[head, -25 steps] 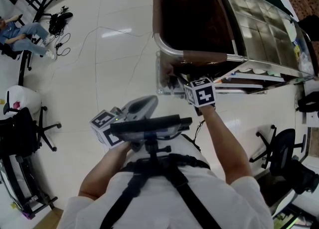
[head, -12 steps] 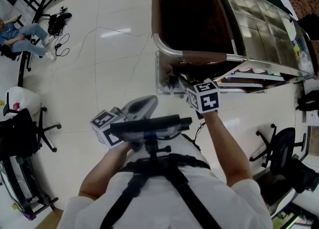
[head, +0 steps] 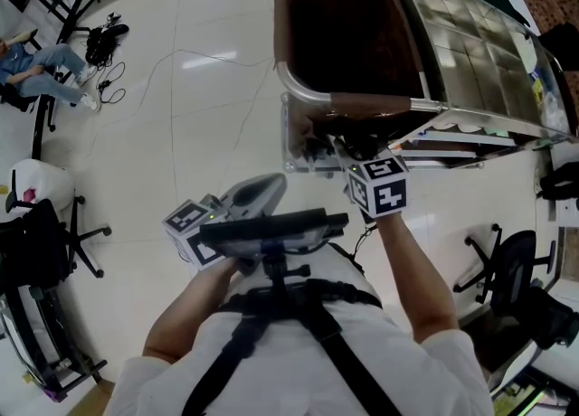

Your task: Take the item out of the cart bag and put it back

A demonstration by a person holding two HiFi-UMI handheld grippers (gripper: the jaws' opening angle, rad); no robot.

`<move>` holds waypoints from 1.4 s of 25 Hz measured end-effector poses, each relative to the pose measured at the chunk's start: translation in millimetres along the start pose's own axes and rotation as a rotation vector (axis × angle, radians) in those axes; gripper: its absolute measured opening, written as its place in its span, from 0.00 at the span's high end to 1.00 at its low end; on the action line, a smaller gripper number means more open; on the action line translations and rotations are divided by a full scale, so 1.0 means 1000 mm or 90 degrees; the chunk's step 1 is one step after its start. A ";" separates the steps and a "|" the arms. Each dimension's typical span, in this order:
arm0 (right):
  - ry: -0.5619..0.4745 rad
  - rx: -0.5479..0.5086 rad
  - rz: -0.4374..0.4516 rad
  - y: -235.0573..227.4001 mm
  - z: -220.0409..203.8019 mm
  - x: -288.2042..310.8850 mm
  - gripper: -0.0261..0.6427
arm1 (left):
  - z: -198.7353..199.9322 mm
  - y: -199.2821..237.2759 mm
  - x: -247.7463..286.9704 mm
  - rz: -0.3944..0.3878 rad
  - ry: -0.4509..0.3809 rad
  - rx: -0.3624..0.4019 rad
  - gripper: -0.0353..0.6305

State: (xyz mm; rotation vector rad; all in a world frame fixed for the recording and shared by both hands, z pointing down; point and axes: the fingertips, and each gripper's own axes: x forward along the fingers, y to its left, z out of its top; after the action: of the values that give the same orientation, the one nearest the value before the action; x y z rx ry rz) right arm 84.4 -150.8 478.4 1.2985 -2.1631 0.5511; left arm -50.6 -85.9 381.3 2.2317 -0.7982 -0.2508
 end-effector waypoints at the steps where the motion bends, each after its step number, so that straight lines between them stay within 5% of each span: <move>1: -0.004 -0.003 0.000 0.001 0.001 -0.003 0.84 | -0.001 0.000 0.000 0.000 0.002 0.000 0.95; 5: -0.021 -0.010 0.003 0.006 0.005 -0.014 0.96 | -0.003 0.002 -0.002 -0.002 0.012 0.000 0.95; 35: -0.104 0.030 0.052 0.047 0.018 -0.074 0.96 | -0.003 0.002 0.005 -0.005 0.016 0.005 0.95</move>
State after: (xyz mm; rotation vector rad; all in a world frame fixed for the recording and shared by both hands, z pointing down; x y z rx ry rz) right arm 66.0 -90.8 414.4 1.3258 -2.3580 0.5476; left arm -46.9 -88.3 385.0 2.2410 -0.7774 -0.2236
